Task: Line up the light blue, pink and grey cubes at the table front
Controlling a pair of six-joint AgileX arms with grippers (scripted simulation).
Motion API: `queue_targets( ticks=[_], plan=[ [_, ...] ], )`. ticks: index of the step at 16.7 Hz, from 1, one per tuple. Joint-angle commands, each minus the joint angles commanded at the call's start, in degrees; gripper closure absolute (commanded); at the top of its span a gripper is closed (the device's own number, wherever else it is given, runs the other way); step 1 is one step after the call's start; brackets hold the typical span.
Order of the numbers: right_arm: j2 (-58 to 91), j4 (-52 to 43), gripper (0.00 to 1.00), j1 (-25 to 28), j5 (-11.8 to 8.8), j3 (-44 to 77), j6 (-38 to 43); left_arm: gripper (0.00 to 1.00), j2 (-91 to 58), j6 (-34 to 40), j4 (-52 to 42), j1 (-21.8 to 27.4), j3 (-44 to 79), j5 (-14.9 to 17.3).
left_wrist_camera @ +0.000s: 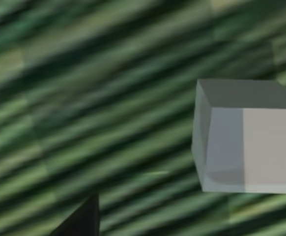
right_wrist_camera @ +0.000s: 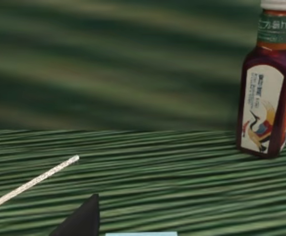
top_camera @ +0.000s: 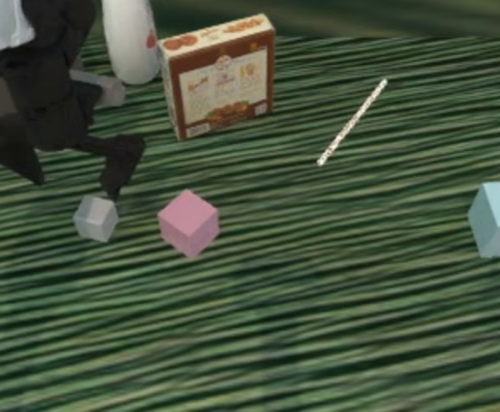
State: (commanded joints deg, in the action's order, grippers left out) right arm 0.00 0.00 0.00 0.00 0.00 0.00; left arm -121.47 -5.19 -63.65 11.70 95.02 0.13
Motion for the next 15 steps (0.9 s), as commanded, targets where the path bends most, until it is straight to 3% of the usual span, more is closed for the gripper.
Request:
queue_targets(
  ticks=[7, 12, 15],
  plan=[
    [0.00, 0.00, 0.00, 0.00, 0.00, 0.00, 0.00, 0.00, -5.96, -0.07, 14.99, 0.11, -8.56, 0.06],
    [0.00, 0.00, 0.00, 0.00, 0.00, 0.00, 0.00, 0.00, -6.77, -0.08, 16.30, 0.12, -9.44, 0.07],
    [0.00, 0.00, 0.00, 0.00, 0.00, 0.00, 0.00, 0.23, -6.77, -0.08, 16.30, 0.12, -9.44, 0.07]
  ],
)
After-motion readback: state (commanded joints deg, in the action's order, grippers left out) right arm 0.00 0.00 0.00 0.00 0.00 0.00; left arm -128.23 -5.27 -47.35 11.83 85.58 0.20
